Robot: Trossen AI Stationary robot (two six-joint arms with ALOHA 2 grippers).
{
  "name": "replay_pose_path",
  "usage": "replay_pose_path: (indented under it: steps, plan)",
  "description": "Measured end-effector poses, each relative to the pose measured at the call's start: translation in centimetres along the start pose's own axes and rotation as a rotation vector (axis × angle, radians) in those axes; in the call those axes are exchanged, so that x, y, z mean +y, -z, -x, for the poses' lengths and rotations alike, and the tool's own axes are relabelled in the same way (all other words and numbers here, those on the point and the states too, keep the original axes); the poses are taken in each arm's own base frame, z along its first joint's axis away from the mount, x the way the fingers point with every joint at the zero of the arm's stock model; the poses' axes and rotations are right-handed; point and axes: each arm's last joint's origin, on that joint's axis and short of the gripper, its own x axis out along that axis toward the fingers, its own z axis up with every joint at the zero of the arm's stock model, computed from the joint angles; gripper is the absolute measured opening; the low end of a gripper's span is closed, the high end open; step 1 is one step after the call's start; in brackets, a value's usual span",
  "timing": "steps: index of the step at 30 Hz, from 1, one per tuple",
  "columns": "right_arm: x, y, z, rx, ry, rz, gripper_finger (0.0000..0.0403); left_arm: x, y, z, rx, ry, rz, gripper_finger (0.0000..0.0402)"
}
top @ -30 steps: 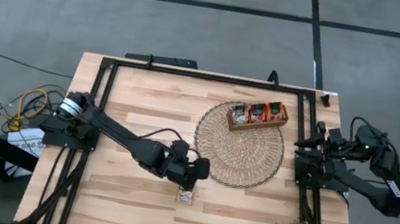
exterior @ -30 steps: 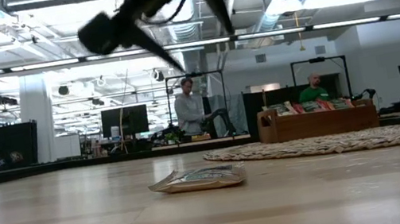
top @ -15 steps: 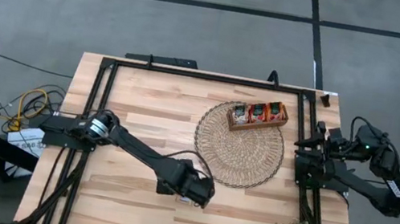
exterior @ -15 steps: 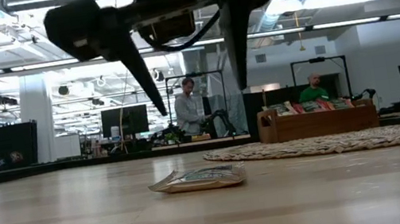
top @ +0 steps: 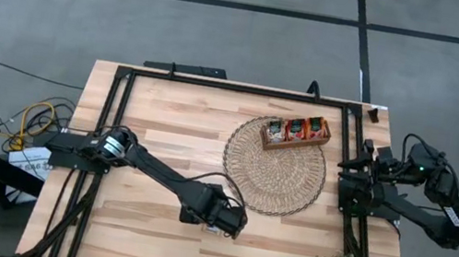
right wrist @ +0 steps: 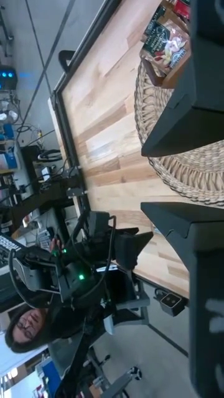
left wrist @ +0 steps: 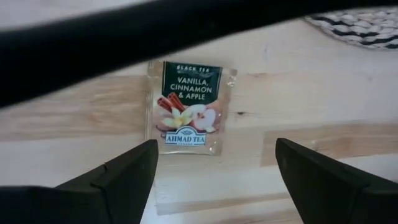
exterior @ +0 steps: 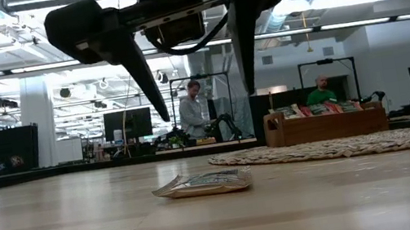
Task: Pick & Place Tea
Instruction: Put the brown tea pack into the brown organizer
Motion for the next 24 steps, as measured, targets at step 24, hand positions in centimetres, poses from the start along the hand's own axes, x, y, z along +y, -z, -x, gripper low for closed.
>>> replay_pose_path:
  steps: [24]
  plan:
    - [0.01, 0.00, 0.00, 0.000, -0.003, 0.000, 0.0119, -0.29, 0.78, 0.08, 0.015, 0.057, -0.081, 0.0320]
